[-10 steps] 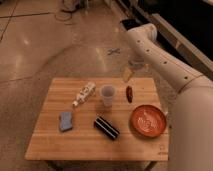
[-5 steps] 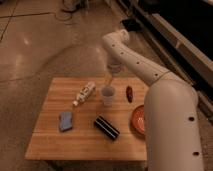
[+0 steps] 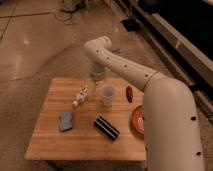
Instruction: Move the arm in a circular motion
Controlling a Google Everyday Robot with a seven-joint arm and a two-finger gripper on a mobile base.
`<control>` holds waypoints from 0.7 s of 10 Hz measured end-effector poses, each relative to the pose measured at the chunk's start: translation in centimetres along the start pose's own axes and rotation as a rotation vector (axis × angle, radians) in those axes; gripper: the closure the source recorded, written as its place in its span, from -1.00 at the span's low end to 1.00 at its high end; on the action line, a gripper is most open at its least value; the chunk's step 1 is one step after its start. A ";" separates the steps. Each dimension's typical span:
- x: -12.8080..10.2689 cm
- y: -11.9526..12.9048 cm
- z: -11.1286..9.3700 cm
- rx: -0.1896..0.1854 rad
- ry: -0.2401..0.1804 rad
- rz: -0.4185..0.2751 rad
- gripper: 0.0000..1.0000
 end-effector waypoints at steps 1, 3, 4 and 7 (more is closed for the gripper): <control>0.0 -2.4 0.1 0.029 0.007 -0.047 -0.60; -1.4 -7.0 0.5 0.077 0.005 -0.145 -0.60; -2.7 -9.2 0.6 0.086 0.004 -0.200 -0.60; -8.0 -11.9 -0.1 0.026 0.015 -0.291 -0.60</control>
